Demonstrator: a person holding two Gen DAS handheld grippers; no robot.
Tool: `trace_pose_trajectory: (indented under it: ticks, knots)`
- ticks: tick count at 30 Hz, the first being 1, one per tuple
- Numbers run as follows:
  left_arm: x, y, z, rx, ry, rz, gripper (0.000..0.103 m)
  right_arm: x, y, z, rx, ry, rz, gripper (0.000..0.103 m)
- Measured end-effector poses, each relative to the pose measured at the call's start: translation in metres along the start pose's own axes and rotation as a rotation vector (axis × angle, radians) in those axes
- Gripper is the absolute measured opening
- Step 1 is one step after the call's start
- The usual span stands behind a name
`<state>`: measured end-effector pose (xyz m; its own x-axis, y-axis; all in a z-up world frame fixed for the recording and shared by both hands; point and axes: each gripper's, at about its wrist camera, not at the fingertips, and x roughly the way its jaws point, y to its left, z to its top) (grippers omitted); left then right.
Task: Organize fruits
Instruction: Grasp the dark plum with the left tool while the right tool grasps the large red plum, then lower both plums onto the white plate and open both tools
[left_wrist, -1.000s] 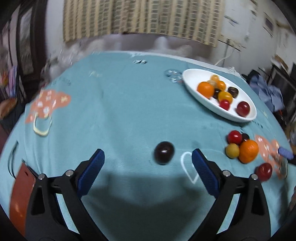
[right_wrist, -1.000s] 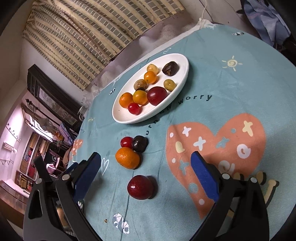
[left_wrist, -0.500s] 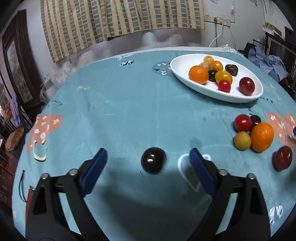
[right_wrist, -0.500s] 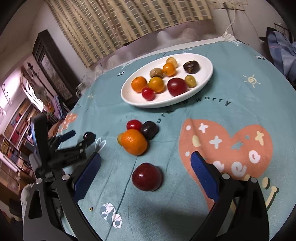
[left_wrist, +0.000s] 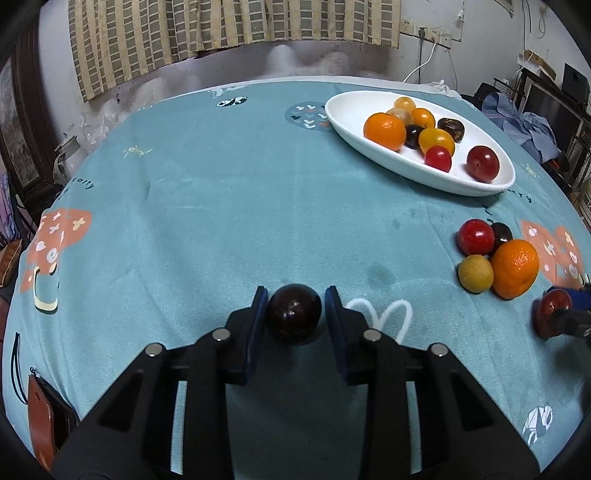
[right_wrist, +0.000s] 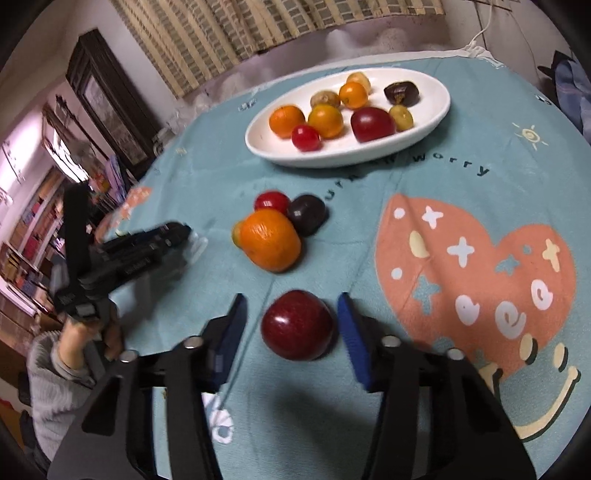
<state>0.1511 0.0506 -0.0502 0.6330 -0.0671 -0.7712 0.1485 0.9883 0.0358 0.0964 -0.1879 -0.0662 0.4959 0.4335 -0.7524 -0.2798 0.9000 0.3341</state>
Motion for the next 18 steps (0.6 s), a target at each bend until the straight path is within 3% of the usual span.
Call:
trace_pose_trajectory:
  ticks: [12, 18]
  knots:
    - [-0.006, 0.002, 0.0, -0.009, -0.03, 0.0, 0.029, 0.014, 0.041, -0.021, -0.26, -0.041, -0.215, 0.041]
    - [-0.01, 0.002, 0.001, -0.016, -0.044, -0.005, 0.029, 0.013, 0.037, -0.02, -0.253, -0.043, -0.202, 0.039]
